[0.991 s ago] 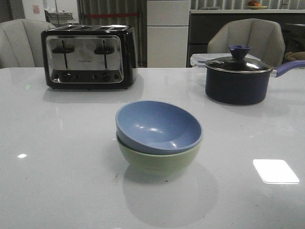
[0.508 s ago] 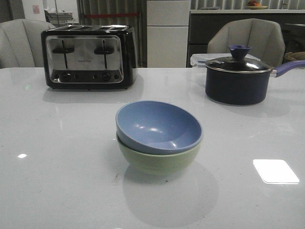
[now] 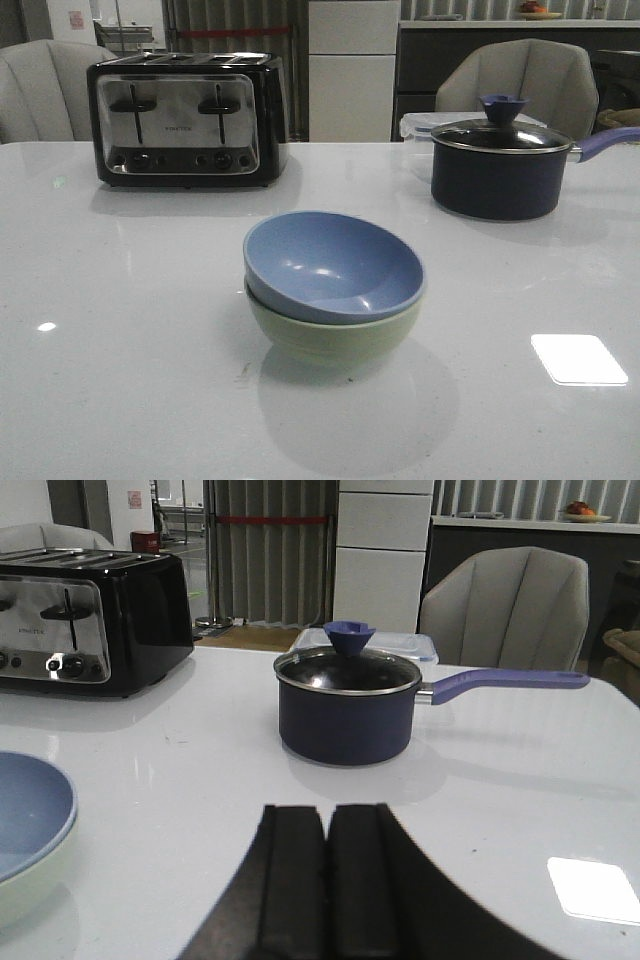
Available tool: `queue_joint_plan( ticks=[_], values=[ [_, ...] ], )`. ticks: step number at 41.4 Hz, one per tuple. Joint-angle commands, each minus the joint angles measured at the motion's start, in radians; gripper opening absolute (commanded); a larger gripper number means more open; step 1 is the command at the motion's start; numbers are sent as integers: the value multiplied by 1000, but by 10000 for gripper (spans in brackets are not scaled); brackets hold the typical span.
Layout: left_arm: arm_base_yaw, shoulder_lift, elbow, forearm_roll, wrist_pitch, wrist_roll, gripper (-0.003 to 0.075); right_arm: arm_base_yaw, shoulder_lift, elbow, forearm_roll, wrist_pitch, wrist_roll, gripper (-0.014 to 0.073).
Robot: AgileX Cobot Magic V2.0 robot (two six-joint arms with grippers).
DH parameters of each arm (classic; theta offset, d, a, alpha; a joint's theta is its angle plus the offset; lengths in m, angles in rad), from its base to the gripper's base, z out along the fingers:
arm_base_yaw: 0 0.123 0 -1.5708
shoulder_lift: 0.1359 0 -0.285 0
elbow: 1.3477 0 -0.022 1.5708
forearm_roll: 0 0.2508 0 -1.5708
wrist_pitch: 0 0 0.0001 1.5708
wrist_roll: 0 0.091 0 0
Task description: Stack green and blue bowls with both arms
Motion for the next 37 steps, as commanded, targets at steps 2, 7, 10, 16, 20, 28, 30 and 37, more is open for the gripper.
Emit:
queue_joint_plan(
  ticks=[2, 7, 10, 16, 20, 28, 30, 37],
  values=[
    [-7, -19, 4, -8, -89, 2, 93, -8, -18, -2, -191, -130, 133, 73],
    [-7, -19, 4, -8, -89, 2, 93, -8, -18, -2, -232, -141, 218, 73],
    [-7, -19, 4, -8, -89, 2, 93, -8, -18, -2, -222, -141, 214, 73],
    [-7, -19, 4, -8, -89, 2, 93, -16, -18, -2, -212, -141, 214, 73],
    [-7, -19, 4, -8, -89, 2, 93, -47, -18, -2, -212, -138, 214, 73],
    [-7, -19, 4, -8, -89, 2, 93, -75, -18, -2, -212, -138, 214, 73],
    [-7, -19, 4, -8, -89, 2, 93, -75, -18, -2, -214, -137, 214, 73],
    [-7, -19, 4, -8, -89, 2, 93, -75, -18, -2, -228, -135, 214, 73]
  ],
)
